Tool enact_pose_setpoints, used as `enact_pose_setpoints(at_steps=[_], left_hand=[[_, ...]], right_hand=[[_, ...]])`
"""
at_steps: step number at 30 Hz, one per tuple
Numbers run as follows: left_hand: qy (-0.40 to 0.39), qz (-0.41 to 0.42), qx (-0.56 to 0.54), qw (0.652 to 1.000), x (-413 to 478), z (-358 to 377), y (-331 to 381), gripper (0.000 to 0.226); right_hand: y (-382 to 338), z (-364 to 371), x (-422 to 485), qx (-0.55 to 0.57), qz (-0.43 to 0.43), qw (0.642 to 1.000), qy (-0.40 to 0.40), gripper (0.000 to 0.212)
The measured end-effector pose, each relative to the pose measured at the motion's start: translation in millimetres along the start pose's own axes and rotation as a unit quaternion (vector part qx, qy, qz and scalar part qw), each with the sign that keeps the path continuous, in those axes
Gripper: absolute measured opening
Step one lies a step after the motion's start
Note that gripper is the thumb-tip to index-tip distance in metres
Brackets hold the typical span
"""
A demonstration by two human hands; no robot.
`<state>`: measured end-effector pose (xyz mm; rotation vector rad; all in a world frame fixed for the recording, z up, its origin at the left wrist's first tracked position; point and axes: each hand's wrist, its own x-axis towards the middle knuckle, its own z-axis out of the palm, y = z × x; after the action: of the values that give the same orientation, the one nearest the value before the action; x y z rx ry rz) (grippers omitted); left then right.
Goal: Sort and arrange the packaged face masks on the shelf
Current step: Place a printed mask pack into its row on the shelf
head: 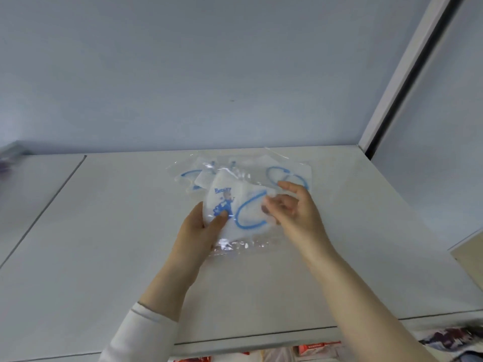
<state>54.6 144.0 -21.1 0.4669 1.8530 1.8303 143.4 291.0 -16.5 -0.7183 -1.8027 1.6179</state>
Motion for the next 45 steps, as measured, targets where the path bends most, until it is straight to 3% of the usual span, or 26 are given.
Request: enact_pose_setpoints(at_steps=[2,4,6,11,19,22,26,31,34,37,39,45], left_hand=[[0.045,-0.005,-0.039,0.998,7.2,-5.7,0.3,0.010],[0.058,-0.009,-0.081,0.995,12.1,-10.7,2.7,0.013],[0.058,-0.011,-0.098,0.993,16.5,-14.7,4.1,0.018],[0.066,-0.007,-0.115,0.991,24.1,-18.3,6.3,0.017],[0.061,-0.014,-0.098,0.993,29.8,-14.0,6.1,0.024],[0.047,-0.016,-0.097,0.994,30.2,-8.4,6.6,0.026],[0.036,-0.017,-0.094,0.995,29.5,-1.6,6.7,0.027],[0.058,0.005,-0.094,0.994,29.0,-5.5,11.7,0.024],[0.072,0.026,-0.090,0.993,27.0,-12.6,14.6,0.024],[0.082,0.035,-0.084,0.992,23.7,-16.8,14.4,0.023],[0.090,0.032,-0.078,0.992,21.3,-17.8,11.7,0.021],[0.058,0.032,-0.075,0.995,3.6,-5.6,8.7,0.011]], right_hand=[[6.7,-19.5,35.4,-0.161,-0.044,0.986,0.019,0.040],[13.9,-37.8,63.8,-0.376,-0.024,0.926,-0.013,0.067],[20.5,-44.3,77.6,-0.478,0.008,0.876,-0.066,0.079],[18.6,-41.8,74.4,-0.547,-0.061,0.834,-0.050,0.057],[8.6,-71.1,47.6,-0.584,-0.057,0.802,-0.112,0.061],[10.7,-77.5,36.7,-0.607,-0.094,0.784,-0.086,0.052],[11.5,-82.8,25.6,-0.576,-0.191,0.792,-0.067,0.023],[-19.8,-97.2,11.4,-0.525,-0.257,0.811,-0.022,0.020],[-50.2,-103.7,2.0,-0.466,-0.216,0.858,0.021,0.015],[-68.4,-105.1,3.0,-0.388,-0.161,0.908,0.010,0.006],[-74.0,-106.2,6.4,-0.314,-0.118,0.942,-0.010,0.011],[-61.4,-100.0,14.1,-0.140,0.010,0.990,0.015,0.012]])
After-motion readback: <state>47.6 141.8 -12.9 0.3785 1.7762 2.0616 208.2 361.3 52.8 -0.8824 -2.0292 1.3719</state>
